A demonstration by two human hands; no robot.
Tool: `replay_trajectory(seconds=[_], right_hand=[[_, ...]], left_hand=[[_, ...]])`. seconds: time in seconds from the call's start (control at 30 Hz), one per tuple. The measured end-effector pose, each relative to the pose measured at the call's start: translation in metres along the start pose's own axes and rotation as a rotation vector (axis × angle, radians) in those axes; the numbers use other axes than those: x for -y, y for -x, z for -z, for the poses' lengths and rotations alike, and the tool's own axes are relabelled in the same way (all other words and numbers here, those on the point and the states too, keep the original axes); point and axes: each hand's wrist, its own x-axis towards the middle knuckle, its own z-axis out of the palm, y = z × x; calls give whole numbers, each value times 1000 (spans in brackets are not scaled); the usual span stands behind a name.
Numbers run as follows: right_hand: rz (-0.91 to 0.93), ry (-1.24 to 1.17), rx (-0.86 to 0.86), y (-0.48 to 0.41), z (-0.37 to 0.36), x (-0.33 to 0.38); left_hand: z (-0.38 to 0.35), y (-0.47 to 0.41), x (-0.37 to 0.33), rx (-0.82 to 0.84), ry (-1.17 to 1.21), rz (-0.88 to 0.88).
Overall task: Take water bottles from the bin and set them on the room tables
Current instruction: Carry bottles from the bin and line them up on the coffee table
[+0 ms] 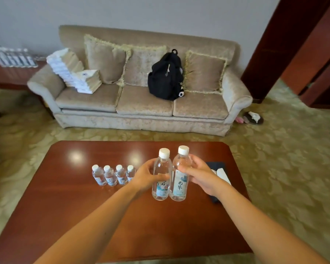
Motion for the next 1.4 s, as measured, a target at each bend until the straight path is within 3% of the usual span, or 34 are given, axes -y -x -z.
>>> replay_trajectory(seconds=[0.27, 0.63, 0.83, 1.03, 1.4], right_hand=[[22, 3, 48, -49, 15, -64], [163, 1, 60, -156, 8, -251], [271, 39, 59, -207, 6, -313], [341, 21, 44, -227, 3, -341], [392, 79, 67, -217, -1, -349]], left_hand=[[-15, -29, 58, -53, -46, -41], [-16, -107, 253, -67, -130, -177], [-11, -153, 330, -103, -166, -305], [-4, -173, 358, -76, -141, -413], [4, -184, 364, 0, -133, -435]])
